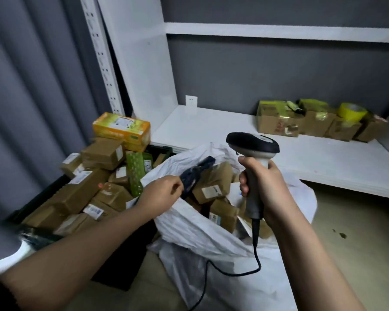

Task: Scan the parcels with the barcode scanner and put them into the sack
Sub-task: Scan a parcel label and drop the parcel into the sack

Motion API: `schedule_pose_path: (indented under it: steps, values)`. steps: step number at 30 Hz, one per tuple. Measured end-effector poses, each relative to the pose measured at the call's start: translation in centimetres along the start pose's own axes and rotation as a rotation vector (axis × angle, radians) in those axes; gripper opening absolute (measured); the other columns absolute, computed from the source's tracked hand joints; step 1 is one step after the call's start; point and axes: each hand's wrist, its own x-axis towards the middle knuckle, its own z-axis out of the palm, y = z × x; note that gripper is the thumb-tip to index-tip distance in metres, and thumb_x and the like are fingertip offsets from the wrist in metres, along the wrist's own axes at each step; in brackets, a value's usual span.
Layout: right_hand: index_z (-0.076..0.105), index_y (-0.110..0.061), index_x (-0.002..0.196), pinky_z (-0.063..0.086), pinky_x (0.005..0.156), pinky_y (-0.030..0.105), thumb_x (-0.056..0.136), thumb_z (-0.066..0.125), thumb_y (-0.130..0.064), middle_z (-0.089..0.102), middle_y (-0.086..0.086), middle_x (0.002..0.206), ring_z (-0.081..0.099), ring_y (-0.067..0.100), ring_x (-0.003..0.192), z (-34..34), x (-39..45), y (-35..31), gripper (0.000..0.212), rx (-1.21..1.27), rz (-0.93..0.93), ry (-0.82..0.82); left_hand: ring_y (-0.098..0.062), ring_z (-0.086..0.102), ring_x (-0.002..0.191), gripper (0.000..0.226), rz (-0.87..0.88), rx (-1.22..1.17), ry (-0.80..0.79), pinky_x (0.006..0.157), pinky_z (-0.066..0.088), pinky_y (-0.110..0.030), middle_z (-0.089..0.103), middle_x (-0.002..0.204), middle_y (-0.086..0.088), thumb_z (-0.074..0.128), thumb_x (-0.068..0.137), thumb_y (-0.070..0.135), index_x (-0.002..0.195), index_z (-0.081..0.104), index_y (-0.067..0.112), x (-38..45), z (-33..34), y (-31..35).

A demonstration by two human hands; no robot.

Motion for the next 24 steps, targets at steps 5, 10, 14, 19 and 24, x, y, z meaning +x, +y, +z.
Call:
schedule_pose_path:
  steps: [5,10,14,19,24]
  values:
    - [0.042,-0.011,0.092,0.030,0.037,0.022,0.092,0.062,-0.013,0.046,0.005,0.047,0.038,0.014,0.034,6.8,0.2,2.3,0.020,-0.009,0.034,-0.108,-0.018,0.063,0.090,0.012,-0.327,0.104,0.012,0.070,0.048,-0.031,0.066,0.096,0.004,0.057,0.090,0.031,0.096,0.062,0.022,-4.1,-4.6,-10.9]
    - [0.043,-0.010,0.091,0.031,0.041,0.024,0.091,0.062,-0.012,0.047,0.006,0.046,0.039,0.017,0.036,13.6,0.2,5.5,0.019,-0.036,0.051,-0.199,-0.031,0.048,0.123,0.065,-0.644,0.210,-0.082,0.096,0.045,-0.040,0.044,0.137,-0.012,0.061,0.084,0.051,0.134,0.041,0.015,-7.1,-7.6,-20.1]
    - [0.046,-0.007,0.099,0.035,0.040,0.026,0.091,0.063,-0.014,0.049,0.007,0.049,0.042,0.017,0.037,18.4,0.0,8.2,0.020,-0.067,0.066,-0.244,-0.034,0.041,0.128,0.079,-0.774,0.193,-0.015,0.102,0.041,-0.044,0.037,0.139,-0.016,0.066,0.080,0.055,0.138,0.035,0.013,-7.2,-8.6,-24.9]
    - [0.048,-0.006,0.106,0.036,0.039,0.023,0.092,0.063,-0.011,0.049,0.005,0.048,0.043,0.014,0.037,22.7,1.7,10.8,0.022,-0.060,0.083,-0.219,-0.033,0.035,0.133,0.096,-0.691,0.150,0.082,0.105,0.034,-0.043,0.033,0.144,-0.017,0.067,0.072,0.066,0.141,0.028,0.012,-0.8,-7.7,-26.3]
    - [0.047,-0.007,0.102,0.034,0.039,0.022,0.091,0.063,-0.010,0.048,0.005,0.049,0.041,0.014,0.037,25.0,5.0,12.9,0.020,-0.031,0.091,-0.189,-0.038,0.011,0.145,0.123,-0.725,0.072,0.135,0.115,0.018,-0.048,0.007,0.157,-0.021,0.069,0.062,0.074,0.151,0.005,0.020,6.3,-5.1,-27.3]
